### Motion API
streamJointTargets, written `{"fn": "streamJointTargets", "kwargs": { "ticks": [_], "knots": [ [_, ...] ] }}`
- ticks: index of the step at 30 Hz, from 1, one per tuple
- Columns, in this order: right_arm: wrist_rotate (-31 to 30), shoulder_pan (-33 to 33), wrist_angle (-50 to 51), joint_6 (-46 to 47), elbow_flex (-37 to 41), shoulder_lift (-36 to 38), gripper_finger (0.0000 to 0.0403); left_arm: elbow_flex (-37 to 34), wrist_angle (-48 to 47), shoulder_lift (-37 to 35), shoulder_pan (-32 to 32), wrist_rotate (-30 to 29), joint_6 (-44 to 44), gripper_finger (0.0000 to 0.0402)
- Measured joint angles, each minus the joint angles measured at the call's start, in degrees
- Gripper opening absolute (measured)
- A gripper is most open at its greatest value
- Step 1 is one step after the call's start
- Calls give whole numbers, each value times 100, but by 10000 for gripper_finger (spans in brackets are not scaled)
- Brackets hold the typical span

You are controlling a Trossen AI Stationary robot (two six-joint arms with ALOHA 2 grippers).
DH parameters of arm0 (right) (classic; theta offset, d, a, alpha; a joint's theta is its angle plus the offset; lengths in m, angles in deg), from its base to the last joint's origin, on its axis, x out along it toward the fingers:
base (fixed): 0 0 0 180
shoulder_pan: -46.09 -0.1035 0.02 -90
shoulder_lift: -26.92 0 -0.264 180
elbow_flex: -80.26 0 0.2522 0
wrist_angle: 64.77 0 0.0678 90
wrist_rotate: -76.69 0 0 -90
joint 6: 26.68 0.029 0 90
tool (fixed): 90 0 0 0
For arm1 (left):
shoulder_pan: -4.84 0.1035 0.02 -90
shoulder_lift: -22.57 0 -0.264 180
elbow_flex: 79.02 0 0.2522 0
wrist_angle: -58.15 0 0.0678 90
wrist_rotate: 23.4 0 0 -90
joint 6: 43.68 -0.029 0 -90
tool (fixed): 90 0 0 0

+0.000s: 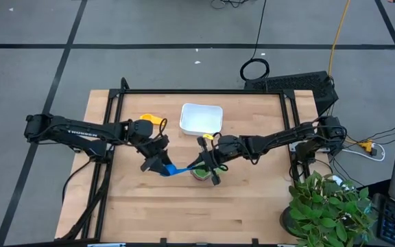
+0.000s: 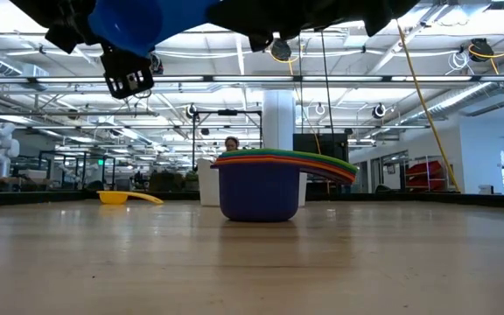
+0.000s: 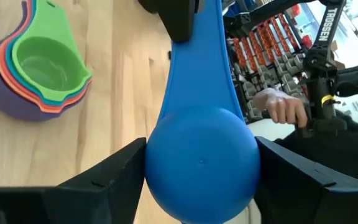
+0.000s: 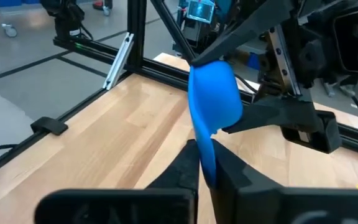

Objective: Nest measuring cups in basket
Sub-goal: Stack the dark blue measuring cup on top of the green measuring cup

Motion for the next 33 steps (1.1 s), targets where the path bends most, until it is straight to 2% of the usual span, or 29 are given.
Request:
{"fn": "streamJointTargets", "kwargs": {
  "ticks": [7, 11, 13, 16, 20, 24, 28, 33],
  "knots": [
    [-4, 11, -63, 748, 0, 26, 1, -2, -160, -284, 156, 51, -574, 373],
    [152, 21, 43, 1485, 4, 34, 1, -2, -518, -682, 422, -22, -919, 384],
    [388, 60, 69, 2067, 4, 39, 0, -2, -801, -941, 561, -128, -1133, 375],
    [769, 115, 102, 3013, 22, 48, 0, -2, -1261, -1323, 738, -595, -1477, 352],
    [933, 213, 147, 4081, 312, 86, 0, -2, -1769, -1717, 814, -1279, -1916, 316],
    [907, 420, 18, 4744, 907, 462, 0, -2, -2054, -1854, 815, -1408, -2098, 283],
    [576, 582, -843, 5432, 1888, 1094, 0, -2, -2265, -1851, 800, -1410, -2093, 255],
    [-361, 412, -2423, 6623, 3365, 1780, 0, -2, -2322, -1838, 800, -1417, -2214, 227]
  ]
}}
